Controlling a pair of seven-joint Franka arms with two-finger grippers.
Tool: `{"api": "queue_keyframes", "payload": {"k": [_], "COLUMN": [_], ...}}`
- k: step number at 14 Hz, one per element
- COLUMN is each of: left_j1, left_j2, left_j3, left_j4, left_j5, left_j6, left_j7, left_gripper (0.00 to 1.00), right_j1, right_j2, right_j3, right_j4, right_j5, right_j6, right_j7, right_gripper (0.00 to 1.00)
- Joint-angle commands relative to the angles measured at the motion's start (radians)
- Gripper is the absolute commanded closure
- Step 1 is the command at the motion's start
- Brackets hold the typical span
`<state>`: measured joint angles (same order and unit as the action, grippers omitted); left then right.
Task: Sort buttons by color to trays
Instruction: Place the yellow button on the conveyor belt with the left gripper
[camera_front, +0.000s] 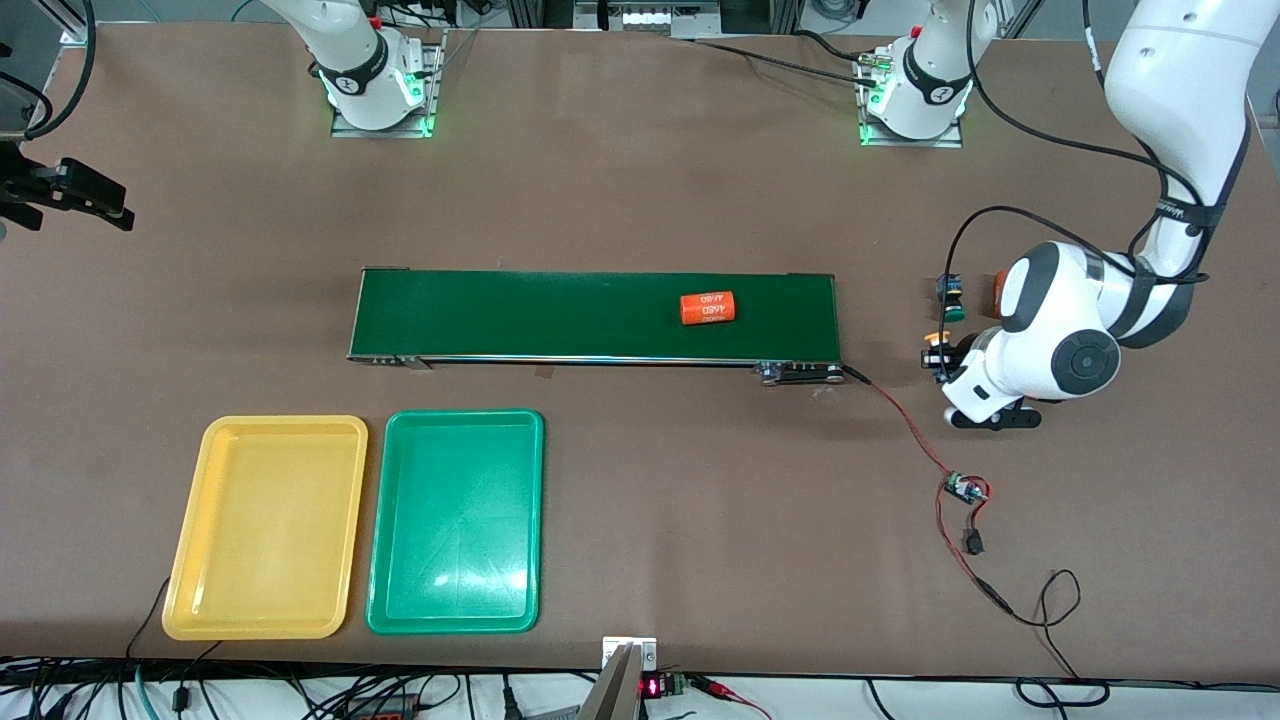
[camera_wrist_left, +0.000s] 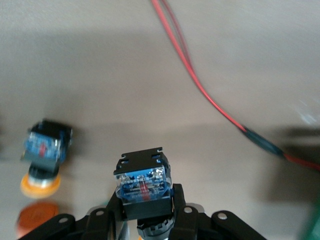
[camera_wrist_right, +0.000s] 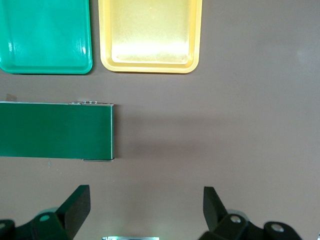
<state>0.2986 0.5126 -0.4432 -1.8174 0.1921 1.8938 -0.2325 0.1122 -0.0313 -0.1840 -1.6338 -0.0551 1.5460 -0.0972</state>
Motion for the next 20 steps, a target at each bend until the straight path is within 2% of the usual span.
{"api": "queue_keyframes", "payload": {"k": [1, 3, 5, 7, 14, 15, 16, 17, 20], "left_j1": [0.011, 0.011, 0.001, -0.015, -0.084, -0.084, -0.082, -0.073, -0.072], "left_j2": [-0.008, -0.012, -0.009, -0.003, 0.013, 0.015, 0.015, 0.014, -0.017], "left_j3": [-0.141, -0.236, -0.282, -0.290, -0.292, -0.292, -0.292, -0.293, -0.295], "left_j4": [0.063, 0.052, 0.046, 0.021, -0.132, -0.132, -0.131, -0.129, -0.097], "left_j5": [0.012, 0.007, 0.007, 0.007, 0.007, 0.007, 0.007, 0.007, 0.007], "left_j6": [-0.149, -0.162, -0.153, -0.106, 0.204, 0.212, 0.212, 0.208, 0.142], "left_j7": [-0.016, -0.065, -0.103, -0.106, -0.192, -0.192, -0.194, -0.195, -0.224], "left_gripper": [0.80, 0.80, 0.79, 0.79, 0.76, 0.71, 0.49, 0.00, 0.00], "right_j1": [-0.003, -0.003, -0.003, -0.005, -0.005, -0.005, -0.005, -0.005, -0.008], "right_j2": [-0.004, -0.004, -0.004, -0.004, -0.002, -0.002, -0.002, -0.002, -0.002], "right_j3": [0.001, 0.000, 0.000, 0.000, 0.000, 0.000, 0.000, -0.002, -0.005], "right_j4": [0.002, 0.002, 0.002, 0.002, 0.002, 0.002, 0.002, 0.002, 0.000], "right_j5": [0.014, 0.014, 0.014, 0.014, 0.014, 0.014, 0.015, 0.015, 0.015], "right_j6": [0.003, 0.003, 0.003, 0.005, 0.005, 0.005, 0.005, 0.005, 0.006], "right_j7": [0.010, 0.010, 0.011, 0.011, 0.011, 0.011, 0.011, 0.011, 0.011], "right_gripper": [0.00, 0.00, 0.00, 0.00, 0.00, 0.00, 0.00, 0.00, 0.00]}}
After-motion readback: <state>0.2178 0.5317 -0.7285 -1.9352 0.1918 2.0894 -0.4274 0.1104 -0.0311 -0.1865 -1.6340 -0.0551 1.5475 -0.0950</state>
